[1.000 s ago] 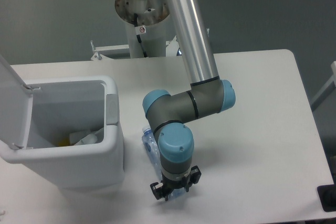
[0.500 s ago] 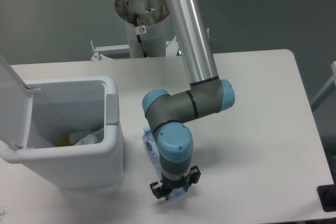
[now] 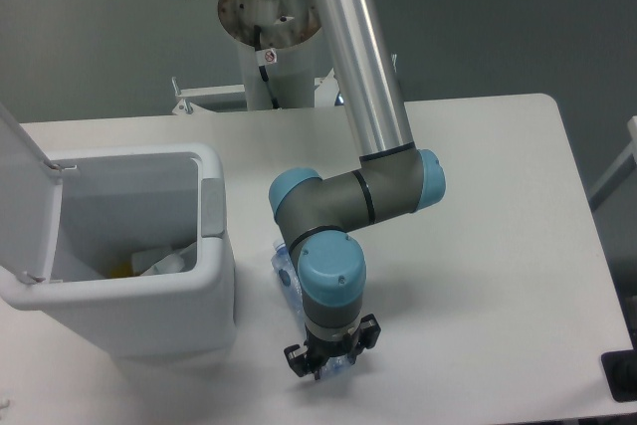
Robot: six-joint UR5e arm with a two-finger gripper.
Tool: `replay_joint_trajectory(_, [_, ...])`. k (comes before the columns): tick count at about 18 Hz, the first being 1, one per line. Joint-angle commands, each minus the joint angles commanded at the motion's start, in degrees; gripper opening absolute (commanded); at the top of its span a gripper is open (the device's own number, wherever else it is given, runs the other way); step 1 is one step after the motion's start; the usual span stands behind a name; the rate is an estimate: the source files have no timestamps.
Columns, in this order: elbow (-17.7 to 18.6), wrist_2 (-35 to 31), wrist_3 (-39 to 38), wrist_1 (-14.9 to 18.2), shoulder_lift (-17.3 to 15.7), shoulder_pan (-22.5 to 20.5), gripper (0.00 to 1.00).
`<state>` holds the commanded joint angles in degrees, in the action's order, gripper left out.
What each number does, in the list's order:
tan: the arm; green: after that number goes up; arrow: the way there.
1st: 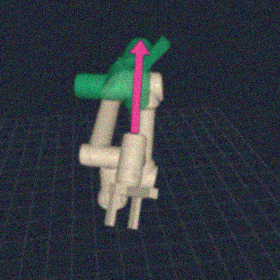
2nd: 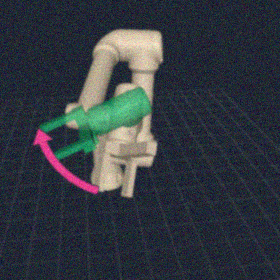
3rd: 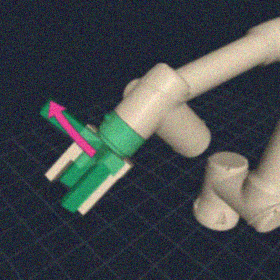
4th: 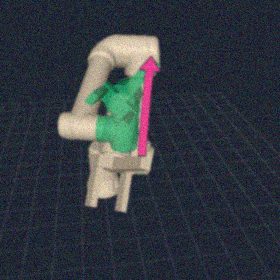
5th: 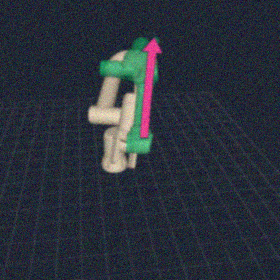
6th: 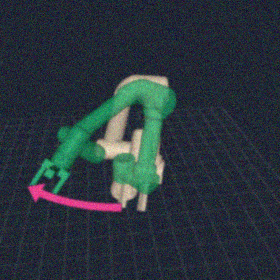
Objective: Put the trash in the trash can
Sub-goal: 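Close the gripper around the bottle's cap end, then lift the bottle and swing it upright toward the bin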
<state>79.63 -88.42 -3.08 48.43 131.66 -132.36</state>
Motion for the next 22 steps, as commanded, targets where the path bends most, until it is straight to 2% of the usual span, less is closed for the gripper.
replay_joint_trajectory(8, [-1.14,0.09,2.20,0.00,-1.49,-0.35,0.55])
replay_joint_trajectory(11, [-2.81,0.96,3.51,0.09,-3.33,-3.33,0.55])
replay_joint_trajectory(18, [-6.50,8.78,3.87,0.00,-7.99,-6.85,0.55])
replay_joint_trajectory(22, [-9.31,11.33,3.34,-0.44,-9.23,-7.38,0.55])
